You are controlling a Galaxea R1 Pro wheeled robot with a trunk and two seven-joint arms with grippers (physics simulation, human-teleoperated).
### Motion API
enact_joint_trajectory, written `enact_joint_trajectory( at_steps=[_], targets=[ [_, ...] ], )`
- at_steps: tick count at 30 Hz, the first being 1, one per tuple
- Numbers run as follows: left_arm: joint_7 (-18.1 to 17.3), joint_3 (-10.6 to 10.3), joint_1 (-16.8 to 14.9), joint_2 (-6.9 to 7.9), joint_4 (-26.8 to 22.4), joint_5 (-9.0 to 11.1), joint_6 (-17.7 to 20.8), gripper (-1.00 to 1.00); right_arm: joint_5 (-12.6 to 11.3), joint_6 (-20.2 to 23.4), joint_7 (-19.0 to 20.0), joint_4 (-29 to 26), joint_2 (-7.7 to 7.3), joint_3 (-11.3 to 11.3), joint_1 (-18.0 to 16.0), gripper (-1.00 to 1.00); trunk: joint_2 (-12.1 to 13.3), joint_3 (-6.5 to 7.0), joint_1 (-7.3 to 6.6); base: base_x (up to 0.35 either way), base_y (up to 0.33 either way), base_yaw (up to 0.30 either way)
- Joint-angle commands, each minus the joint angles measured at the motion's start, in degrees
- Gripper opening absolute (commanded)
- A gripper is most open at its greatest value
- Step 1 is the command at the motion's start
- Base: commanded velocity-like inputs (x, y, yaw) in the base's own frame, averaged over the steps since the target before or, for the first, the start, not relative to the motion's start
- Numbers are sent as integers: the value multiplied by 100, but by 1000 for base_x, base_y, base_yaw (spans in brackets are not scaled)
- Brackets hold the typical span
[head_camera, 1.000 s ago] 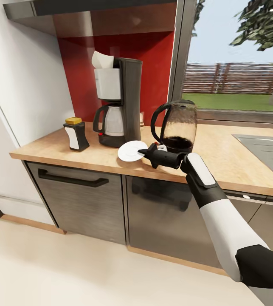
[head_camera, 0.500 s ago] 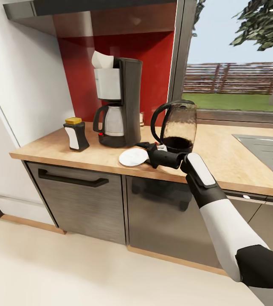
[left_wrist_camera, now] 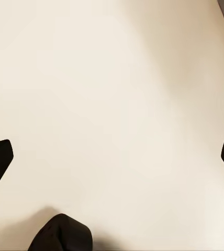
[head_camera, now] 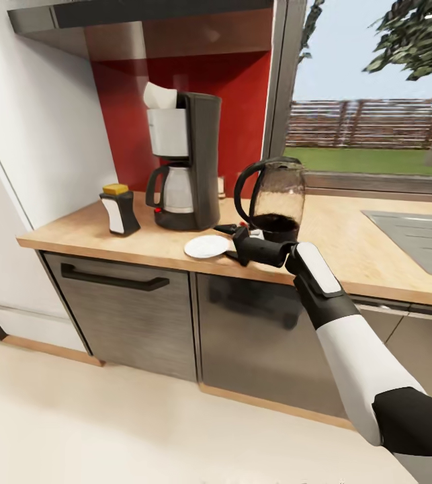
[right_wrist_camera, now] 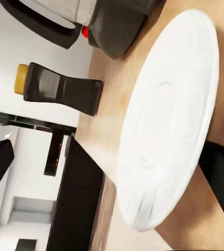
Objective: Set up a coffee station on the kitchen countertop: keep the coffee maker on the countertop, move the bottle of coffee from the kitchen shelf to the counter next to the coffee maker, place a paper coffee filter on top of the coffee maker, put the saucer next to the coffee maker with the coffee cup on the saucer, and place the electric kettle next to the coffee maker.
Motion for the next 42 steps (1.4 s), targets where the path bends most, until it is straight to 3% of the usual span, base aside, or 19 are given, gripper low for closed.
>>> enact_joint_trajectory(
  at_steps=[1,6,13,16,19,22,26,29,30,31,33,35,36,37,38,40,42],
  targets=[
    [-26,31,-2,0,-1,24,61,100,96,67,-95,1,-4,2,0,100,-2,-7,-1,-148,-102,0],
    [-27,26,-2,0,-1,24,47,100,89,92,-84,-96,-15,-14,0,100,-2,-7,-1,-168,-120,0],
    [-24,34,-2,0,-1,19,-159,100,88,119,-62,-658,-59,7,0,100,-2,-7,-1,-26,-17,0],
    [-24,33,-3,0,-1,22,-169,100,88,325,-50,-860,-67,6,76,100,-2,-7,-1,-3,-2,0],
    [-23,34,-2,0,-1,21,-175,100,95,893,-33,-1441,-70,4,435,100,-2,-7,-1,-1,0,0],
    [-24,34,-2,0,-1,22,-176,100,108,1077,180,-1838,-77,7,898,100,-2,-7,-1,0,0,0],
    [-26,34,-2,0,-1,24,-183,100,317,1154,892,-2340,-226,49,1749,100,-2,-7,-1,0,0,0],
    [-27,34,-2,-5,-1,21,-185,100,919,1159,1811,-2758,-475,318,2583,100,-2,-7,-1,0,0,0],
    [-27,33,-2,-6,-1,20,-185,100,1057,1159,1982,-2796,-509,347,2708,100,-2,-7,-1,0,0,0],
    [-27,33,-2,-43,-1,22,-185,100,1608,1148,2537,-2867,-643,395,3156,100,-2,-7,-1,0,0,0],
    [-27,32,-2,-84,-1,23,-185,100,1981,1133,2878,-2890,-756,405,3456,100,-2,-7,-1,0,0,0],
    [-27,28,-2,-183,-5,24,-191,100,2786,933,3605,-2800,-1095,412,4023,100,-2,-7,-1,0,0,0],
    [-27,29,-2,-264,-10,24,-213,100,3370,487,4129,-2429,-1394,414,4388,100,-2,-7,-1,0,0,0],
    [-29,32,-2,-292,-12,24,-232,100,3559,291,4300,-2232,-1484,415,4495,100,-2,-7,-1,0,0,0],
    [-32,34,-2,-359,-14,24,-278,100,3941,-139,4636,-1709,-1644,414,4661,100,-2,-7,-1,0,0,0],
    [-36,43,-2,-524,-22,24,-334,100,4679,-1012,5275,-323,-1842,403,4836,100,-2,-7,-1,0,0,0],
    [-51,98,-2,-657,-20,28,-361,100,5266,-2178,5886,1267,-2038,389,4907,100,-2,-7,-1,0,0,0]
  ],
)
